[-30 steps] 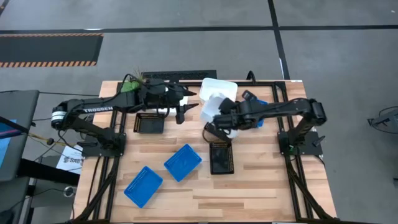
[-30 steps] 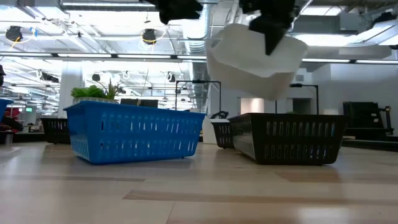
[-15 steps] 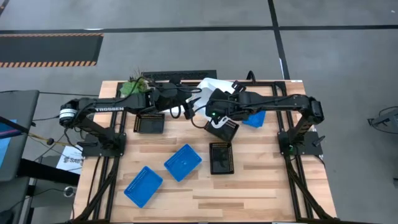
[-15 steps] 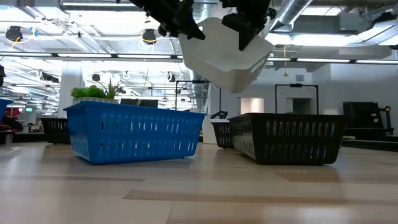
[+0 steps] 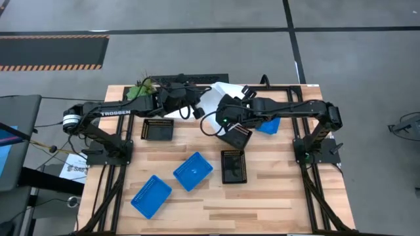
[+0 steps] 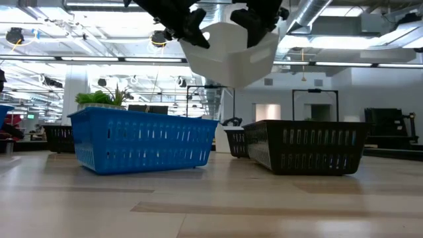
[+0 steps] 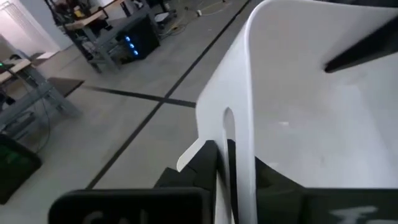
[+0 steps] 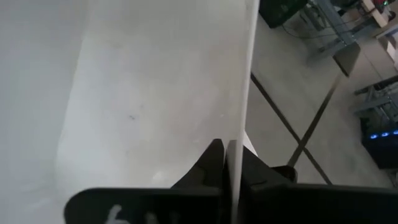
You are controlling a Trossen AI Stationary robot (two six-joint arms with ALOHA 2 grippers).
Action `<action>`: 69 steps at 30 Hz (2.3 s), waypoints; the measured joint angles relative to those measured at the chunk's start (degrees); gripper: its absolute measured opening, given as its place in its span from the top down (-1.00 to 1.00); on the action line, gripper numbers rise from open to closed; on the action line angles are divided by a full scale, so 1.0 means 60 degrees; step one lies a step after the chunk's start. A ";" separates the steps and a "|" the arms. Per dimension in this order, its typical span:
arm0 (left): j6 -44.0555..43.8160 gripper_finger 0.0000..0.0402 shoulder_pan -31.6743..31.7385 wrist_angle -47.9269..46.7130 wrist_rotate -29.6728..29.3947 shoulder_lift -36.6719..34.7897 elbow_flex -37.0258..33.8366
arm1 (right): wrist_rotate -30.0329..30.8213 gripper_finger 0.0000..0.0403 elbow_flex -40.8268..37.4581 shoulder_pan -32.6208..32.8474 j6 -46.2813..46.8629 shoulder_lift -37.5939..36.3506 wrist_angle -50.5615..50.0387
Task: Stack baskets by color
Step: Stack the bottom right white bin on top of the top left white bin
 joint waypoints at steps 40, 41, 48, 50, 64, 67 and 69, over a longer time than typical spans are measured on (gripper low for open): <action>-0.7069 1.00 0.3903 -0.4943 -0.0939 -0.1661 -0.2008 | 0.0285 0.16 -0.0007 0.2360 0.1304 -0.3258 -0.1661; -0.7122 1.00 0.3907 -0.4823 -0.0923 -0.1645 -0.2124 | 0.0275 0.16 -0.0011 0.2357 0.1304 -0.3210 -0.1670; -0.7297 1.00 0.4009 -0.3836 -0.0047 -0.1581 -0.2699 | 0.0263 0.17 -0.0004 0.2342 0.1304 -0.2959 -0.1848; -0.7303 1.00 0.4016 -0.3852 -0.0075 -0.1581 -0.2699 | 0.0267 0.18 -0.0004 0.2342 0.1304 -0.2922 -0.1906; -0.7367 1.00 0.4016 -0.4081 -0.0158 -0.1581 -0.2699 | 0.0260 0.20 -0.0004 0.2361 0.1300 -0.2885 -0.1921; -0.7472 1.00 0.4012 -0.4361 -0.0605 -0.1581 -0.2699 | 0.0260 0.21 -0.0004 0.2361 0.1300 -0.2885 -0.1922; -0.7493 1.00 0.4023 -0.4413 -0.0717 -0.1581 -0.2699 | 0.0258 0.21 -0.0004 0.2361 0.1300 -0.2885 -0.1921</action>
